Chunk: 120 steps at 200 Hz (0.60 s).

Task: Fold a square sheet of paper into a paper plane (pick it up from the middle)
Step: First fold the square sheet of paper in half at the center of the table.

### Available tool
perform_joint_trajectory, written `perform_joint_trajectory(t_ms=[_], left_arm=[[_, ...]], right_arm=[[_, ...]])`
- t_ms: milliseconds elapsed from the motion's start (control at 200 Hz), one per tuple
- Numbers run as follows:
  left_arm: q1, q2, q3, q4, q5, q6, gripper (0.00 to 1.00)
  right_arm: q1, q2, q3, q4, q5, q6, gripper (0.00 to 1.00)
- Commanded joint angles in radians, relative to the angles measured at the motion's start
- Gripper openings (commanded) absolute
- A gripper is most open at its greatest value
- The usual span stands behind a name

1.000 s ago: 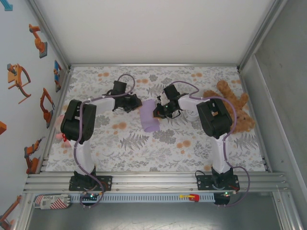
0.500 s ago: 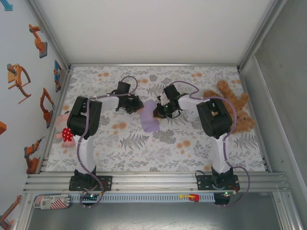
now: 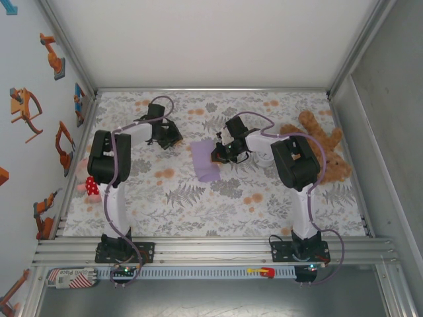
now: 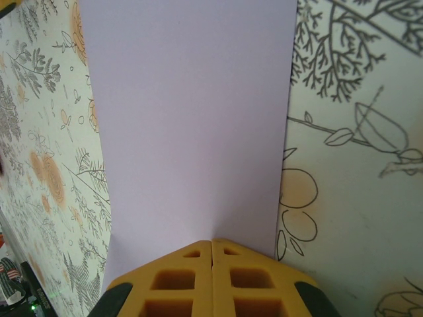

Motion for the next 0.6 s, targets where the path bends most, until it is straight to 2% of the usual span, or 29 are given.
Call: perform_joint_trajectory(t_ms=[0, 155, 320, 596], left_arm=[[-0.03, -0.142, -0.047, -0.067, 0.039, 0.026, 0.11], [-0.131, -0.24, -0.193, 0.003, 0.1, -0.052, 0.11], [-0.242, -0.242, -0.263, 0.045, 0.119, -0.128, 0.1], [-0.276, -0.146, -0.217, -0.012, 0.118, -0.111, 0.06]], right_arm=[[-0.04, 0.113, -0.091, -0.207, 0.283, -0.033, 0.0], [-0.04, 0.117, -0.09, -0.206, 0.281, -0.03, 0.0], [-0.04, 0.119, -0.093, -0.203, 0.281, -0.026, 0.0], [-0.04, 0.121, -0.091, -0.202, 0.274, -0.023, 0.0]])
